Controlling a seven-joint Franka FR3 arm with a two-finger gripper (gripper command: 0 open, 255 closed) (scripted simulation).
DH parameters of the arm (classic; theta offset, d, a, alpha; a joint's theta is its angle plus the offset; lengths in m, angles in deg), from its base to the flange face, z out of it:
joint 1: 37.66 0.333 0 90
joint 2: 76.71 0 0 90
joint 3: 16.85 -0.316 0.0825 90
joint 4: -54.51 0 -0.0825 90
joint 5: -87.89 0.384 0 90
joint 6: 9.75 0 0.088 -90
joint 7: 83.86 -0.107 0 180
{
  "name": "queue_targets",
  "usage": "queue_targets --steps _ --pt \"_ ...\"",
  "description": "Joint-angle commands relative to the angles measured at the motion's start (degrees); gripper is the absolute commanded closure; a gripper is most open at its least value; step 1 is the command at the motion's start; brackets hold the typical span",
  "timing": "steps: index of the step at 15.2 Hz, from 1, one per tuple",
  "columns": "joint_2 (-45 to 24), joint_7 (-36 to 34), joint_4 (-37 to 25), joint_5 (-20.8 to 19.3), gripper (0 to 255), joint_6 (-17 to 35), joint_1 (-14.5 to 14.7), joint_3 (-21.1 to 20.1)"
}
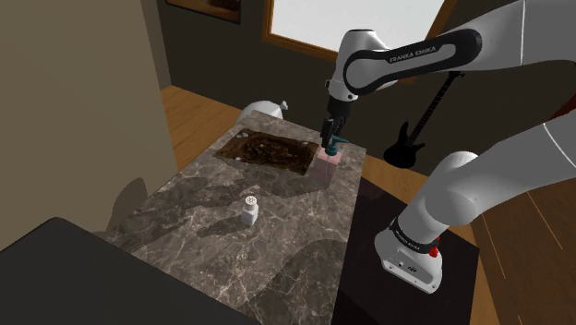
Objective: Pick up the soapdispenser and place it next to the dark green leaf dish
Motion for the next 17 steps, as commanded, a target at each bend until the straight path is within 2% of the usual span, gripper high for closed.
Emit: queue_targets --steps 1,6,7,17 --pt "-0.1 0.1 0.2 0.0 0 0.3 0.0 0.1" --pt "-0.1 0.1 0.2 0.0 0 0.3 0.0 0.1" --pt "-0.1 0.1 0.2 0.0 255 0.3 0.0 0.1" --pt "0.3 0.0 -0.3 -0.1 255 -0.6 0.0 0.0"
